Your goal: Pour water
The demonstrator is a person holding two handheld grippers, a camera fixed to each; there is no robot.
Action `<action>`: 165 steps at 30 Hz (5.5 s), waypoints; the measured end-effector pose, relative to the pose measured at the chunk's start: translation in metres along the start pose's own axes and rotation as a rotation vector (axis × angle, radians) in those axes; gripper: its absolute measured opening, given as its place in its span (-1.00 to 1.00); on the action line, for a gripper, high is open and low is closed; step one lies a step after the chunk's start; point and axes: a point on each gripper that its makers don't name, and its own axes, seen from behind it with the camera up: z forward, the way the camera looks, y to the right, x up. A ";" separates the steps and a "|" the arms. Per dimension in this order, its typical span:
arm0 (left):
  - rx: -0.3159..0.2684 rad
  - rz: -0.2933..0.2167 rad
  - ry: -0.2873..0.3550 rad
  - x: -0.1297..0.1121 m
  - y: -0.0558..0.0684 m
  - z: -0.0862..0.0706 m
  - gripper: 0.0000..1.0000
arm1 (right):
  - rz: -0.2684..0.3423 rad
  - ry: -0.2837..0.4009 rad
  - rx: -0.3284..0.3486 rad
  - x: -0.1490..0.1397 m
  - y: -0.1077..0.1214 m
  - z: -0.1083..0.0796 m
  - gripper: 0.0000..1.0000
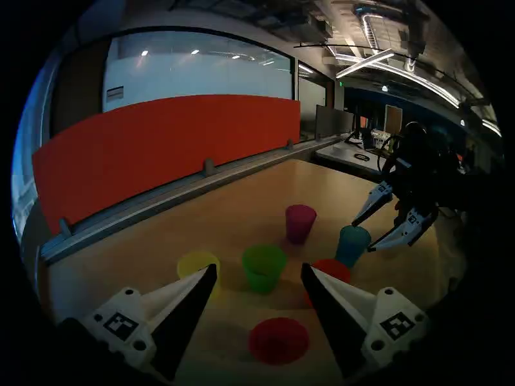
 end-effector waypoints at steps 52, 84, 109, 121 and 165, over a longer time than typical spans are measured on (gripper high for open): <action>-0.058 0.011 -0.142 -0.033 0.004 0.053 0.94 | -0.040 0.063 0.030 0.018 0.004 0.013 0.85; -0.118 0.037 -0.336 -0.048 0.013 0.098 0.95 | -0.040 0.095 0.027 0.026 0.013 0.001 0.85; -0.102 0.070 -0.447 -0.064 0.017 0.118 0.95 | -0.044 0.088 0.032 0.022 0.011 0.001 0.85; -0.074 0.069 -0.487 -0.075 0.016 0.125 0.95 | -0.051 0.081 0.035 0.019 0.009 0.002 0.85; -0.065 -0.022 -0.419 -0.051 0.021 0.123 0.76 | -0.053 0.087 0.031 0.021 0.007 -0.002 0.85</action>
